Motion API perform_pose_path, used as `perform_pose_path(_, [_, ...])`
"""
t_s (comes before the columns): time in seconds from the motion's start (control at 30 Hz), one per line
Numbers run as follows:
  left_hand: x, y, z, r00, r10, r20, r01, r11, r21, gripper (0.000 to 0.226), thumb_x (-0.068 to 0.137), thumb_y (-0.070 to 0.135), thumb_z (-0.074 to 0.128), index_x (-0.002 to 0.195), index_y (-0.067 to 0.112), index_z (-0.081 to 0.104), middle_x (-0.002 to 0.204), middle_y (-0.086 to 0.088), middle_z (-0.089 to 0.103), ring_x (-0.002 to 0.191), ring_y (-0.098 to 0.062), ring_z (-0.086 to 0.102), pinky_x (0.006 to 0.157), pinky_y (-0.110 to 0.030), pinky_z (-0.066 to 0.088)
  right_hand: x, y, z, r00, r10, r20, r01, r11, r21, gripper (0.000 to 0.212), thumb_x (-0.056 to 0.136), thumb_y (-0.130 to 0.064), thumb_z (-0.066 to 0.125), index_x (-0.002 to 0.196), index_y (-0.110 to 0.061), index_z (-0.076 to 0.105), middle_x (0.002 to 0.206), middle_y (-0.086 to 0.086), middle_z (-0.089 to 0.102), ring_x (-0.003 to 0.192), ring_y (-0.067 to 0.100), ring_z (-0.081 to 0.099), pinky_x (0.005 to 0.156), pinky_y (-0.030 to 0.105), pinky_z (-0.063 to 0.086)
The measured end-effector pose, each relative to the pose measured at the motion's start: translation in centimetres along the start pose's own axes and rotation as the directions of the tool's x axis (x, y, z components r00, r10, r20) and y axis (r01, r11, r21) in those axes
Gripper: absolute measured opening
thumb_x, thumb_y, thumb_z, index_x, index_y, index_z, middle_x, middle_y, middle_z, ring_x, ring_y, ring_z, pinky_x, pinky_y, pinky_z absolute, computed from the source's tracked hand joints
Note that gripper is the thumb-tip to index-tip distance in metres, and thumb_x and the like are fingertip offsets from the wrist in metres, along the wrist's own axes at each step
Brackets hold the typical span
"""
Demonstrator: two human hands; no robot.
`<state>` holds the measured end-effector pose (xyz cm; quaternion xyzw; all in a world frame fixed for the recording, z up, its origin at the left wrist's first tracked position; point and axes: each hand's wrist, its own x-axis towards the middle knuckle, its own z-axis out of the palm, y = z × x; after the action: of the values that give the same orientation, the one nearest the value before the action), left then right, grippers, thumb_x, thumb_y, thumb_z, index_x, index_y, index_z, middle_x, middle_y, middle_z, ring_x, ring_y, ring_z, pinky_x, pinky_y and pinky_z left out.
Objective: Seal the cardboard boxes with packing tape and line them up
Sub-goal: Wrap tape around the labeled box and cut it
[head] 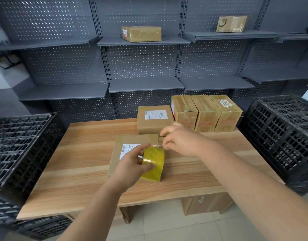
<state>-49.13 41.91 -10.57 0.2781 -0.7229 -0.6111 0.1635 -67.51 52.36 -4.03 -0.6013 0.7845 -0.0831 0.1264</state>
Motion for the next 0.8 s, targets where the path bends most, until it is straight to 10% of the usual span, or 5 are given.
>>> perform_pose_path(0.3, [-0.4,0.1,0.6,0.998,-0.030,-0.048,0.031,0.999,0.032,0.040,0.080,0.010,0.077,0.110,0.031,0.060,0.099,0.002,0.074,0.089,-0.027,0.069,0.068,-0.031,0.055,-0.7,-0.8,-0.3,0.995,0.083,0.061,-0.097,0.951,0.294,0.025,0.102,-0.032,0.047,0.118,-0.033,0.066,0.085,-0.022,0.058,0.091,0.006,0.055,0.075,0.024,0.040])
perform_pose_path(0.6, [0.6,0.8,0.5,0.980,-0.088,-0.177,0.112,0.985,0.131,0.030,0.081,0.028,0.077,0.106,0.037,0.063,0.097,-0.002,0.071,0.077,-0.019,0.066,0.056,-0.021,0.048,-2.5,-2.6,-1.3,1.000,0.013,-0.002,-0.011,0.931,0.366,0.024,0.100,-0.035,0.047,0.084,-0.040,0.065,0.094,0.007,0.070,0.089,0.026,0.063,0.084,0.042,0.050])
perform_pose_path(0.8, [-0.1,1.4,0.4,0.996,-0.085,-0.037,0.084,0.996,-0.029,0.030,0.080,0.022,0.080,0.107,0.028,0.068,0.107,-0.009,0.069,0.086,-0.021,0.066,0.077,-0.034,0.054,-1.7,-1.2,-0.7,0.987,0.139,-0.081,-0.062,0.793,0.607,0.027,0.103,-0.033,0.044,0.085,-0.035,0.063,0.113,-0.015,0.059,0.101,0.006,0.059,0.096,0.040,0.048])
